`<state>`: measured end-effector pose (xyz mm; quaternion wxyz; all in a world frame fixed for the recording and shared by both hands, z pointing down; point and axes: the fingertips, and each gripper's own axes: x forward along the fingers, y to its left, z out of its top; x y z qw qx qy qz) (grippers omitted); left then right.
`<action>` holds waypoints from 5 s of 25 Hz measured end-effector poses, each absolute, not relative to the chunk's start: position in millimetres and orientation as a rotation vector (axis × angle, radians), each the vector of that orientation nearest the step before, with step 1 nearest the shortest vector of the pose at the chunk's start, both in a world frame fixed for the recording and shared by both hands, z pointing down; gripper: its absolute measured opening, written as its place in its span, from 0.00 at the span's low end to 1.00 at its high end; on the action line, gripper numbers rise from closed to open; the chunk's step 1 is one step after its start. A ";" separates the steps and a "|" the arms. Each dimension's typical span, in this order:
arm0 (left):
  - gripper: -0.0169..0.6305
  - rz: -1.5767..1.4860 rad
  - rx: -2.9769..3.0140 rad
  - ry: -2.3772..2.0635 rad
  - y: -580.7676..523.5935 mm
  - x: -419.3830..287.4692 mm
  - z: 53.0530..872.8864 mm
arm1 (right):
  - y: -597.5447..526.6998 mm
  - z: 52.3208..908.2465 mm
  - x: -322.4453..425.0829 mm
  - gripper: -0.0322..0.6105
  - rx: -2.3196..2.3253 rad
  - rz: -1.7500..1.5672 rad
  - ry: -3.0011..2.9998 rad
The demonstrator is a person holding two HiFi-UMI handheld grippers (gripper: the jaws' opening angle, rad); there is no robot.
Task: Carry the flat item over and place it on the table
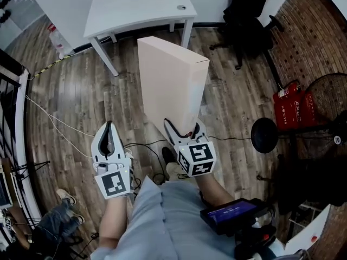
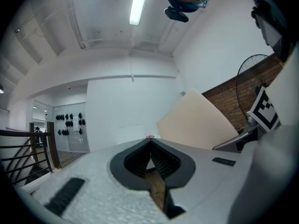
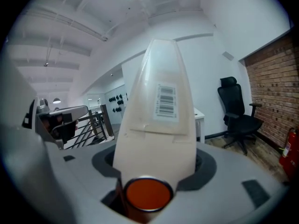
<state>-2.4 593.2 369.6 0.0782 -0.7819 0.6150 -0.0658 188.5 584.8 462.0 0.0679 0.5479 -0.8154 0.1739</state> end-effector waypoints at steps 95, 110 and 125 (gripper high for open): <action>0.04 -0.282 -2.089 2.065 -275.2 -155.6 358.4 | -307.2 448.9 -11.2 0.50 1.158 0.675 -2.652; 0.04 -0.334 -2.190 2.110 -331.2 -218.7 404.6 | -344.6 502.8 -81.4 0.51 1.039 1.014 -2.535; 0.04 -0.378 -2.293 2.097 -373.0 -239.9 438.7 | -376.6 537.4 -95.8 0.55 0.901 1.431 -2.346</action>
